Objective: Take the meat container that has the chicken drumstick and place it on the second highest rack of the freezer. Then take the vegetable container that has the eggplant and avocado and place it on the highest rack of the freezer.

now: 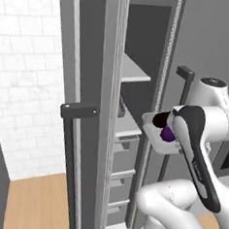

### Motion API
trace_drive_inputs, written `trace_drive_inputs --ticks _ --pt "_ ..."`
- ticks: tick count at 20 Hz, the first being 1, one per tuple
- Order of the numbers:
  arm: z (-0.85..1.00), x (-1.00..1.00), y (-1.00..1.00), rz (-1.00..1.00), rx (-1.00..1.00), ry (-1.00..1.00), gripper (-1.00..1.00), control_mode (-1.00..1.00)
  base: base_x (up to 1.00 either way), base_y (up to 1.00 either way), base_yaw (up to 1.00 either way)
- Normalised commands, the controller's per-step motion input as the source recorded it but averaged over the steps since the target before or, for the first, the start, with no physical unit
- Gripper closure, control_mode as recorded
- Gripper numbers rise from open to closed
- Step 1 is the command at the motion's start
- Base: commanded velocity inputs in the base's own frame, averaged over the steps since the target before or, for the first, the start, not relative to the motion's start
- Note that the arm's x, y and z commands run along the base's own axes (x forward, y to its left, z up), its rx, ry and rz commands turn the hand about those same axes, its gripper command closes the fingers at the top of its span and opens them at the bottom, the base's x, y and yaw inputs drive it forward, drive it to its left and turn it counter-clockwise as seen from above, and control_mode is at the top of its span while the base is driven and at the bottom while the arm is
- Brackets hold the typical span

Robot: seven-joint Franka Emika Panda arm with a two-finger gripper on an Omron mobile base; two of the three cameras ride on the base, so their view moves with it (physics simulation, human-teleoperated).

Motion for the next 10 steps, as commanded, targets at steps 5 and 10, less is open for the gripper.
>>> trace_drive_inputs --ticks 5,10 --pt "0.0 0.0 0.0 0.0 0.0 0.0 1.0 1.0 0.35 0.31 -0.05" --pt "0.0 0.0 0.0 0.0 0.0 0.0 1.0 1.0 0.39 0.27 0.02"
